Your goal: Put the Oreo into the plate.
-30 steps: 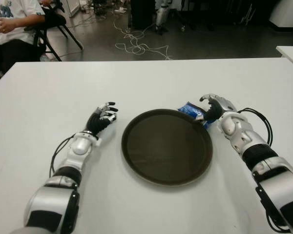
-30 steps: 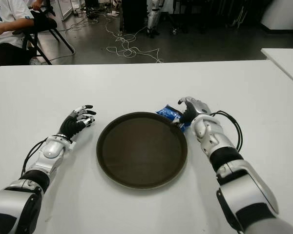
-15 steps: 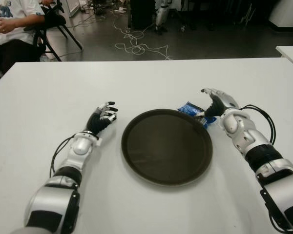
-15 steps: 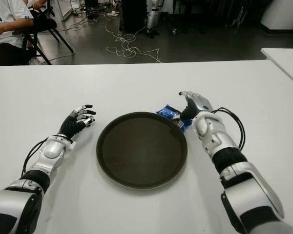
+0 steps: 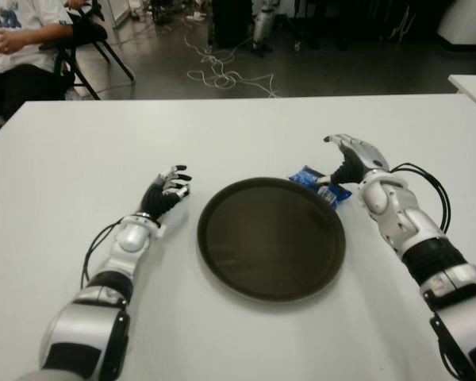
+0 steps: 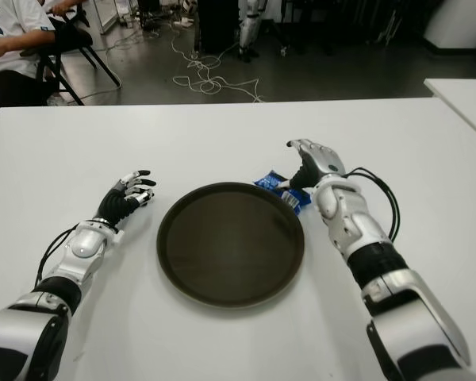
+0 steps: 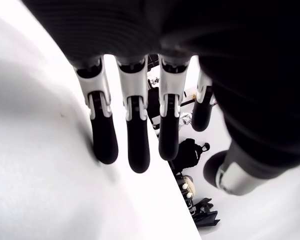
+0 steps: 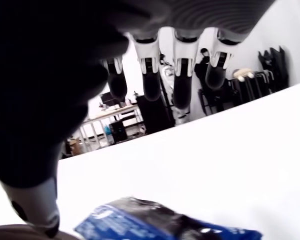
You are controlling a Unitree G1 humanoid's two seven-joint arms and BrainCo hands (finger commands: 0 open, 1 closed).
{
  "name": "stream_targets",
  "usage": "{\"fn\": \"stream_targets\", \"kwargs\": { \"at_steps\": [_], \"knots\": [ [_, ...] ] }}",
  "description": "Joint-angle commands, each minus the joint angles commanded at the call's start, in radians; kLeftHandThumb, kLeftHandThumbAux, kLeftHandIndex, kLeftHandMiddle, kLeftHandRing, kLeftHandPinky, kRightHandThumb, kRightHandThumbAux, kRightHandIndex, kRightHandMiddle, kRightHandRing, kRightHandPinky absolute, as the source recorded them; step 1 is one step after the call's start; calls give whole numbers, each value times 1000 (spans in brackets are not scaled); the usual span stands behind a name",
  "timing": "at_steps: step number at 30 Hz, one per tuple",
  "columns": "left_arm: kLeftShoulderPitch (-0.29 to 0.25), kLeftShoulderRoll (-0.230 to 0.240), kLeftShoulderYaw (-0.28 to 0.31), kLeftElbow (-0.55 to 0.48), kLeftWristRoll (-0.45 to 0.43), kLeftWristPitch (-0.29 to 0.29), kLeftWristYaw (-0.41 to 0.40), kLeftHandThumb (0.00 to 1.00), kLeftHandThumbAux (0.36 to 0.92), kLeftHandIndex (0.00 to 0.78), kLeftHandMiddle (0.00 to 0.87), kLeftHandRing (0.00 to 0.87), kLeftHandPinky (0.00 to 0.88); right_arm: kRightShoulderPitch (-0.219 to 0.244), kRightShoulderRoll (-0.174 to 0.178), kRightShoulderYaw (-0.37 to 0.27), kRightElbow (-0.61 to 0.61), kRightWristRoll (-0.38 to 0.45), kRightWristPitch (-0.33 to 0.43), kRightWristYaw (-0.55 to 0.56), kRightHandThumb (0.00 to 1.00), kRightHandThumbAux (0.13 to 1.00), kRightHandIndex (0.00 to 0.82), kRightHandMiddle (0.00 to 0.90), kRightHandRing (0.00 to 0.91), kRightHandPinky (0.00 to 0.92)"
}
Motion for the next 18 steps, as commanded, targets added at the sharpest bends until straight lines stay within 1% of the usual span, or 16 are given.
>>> {"fn": "stream_targets", "kwargs": {
  "at_steps": [4,7,11,13,15,18],
  "knots": [
    [0,-1,1,1,1,1,2,474,658,180,286,325,378,33,-7,-8,-85,-7,28,12,0,716,162,153,145,103],
    [-1,-2,2,1,1,0,1,472,654,183,290,330,383,48,-11,-11,-133,-16,51,25,0,710,153,150,139,92],
    [-2,-3,3,1,2,1,0,485,657,184,294,333,379,53,-13,-14,-151,-27,66,34,0,704,148,147,134,87],
    [-1,-5,4,0,0,1,-1,488,660,183,292,331,377,56,-16,-19,-156,-27,61,33,0,712,151,149,133,85],
    [-1,-5,5,0,0,2,0,487,663,183,290,330,375,54,-15,-22,-146,-26,53,29,0,719,156,151,134,83],
    [-1,-5,5,0,0,3,2,485,662,184,288,329,373,37,-7,-22,-104,-25,40,19,0,723,165,159,140,87]
  ]
}}
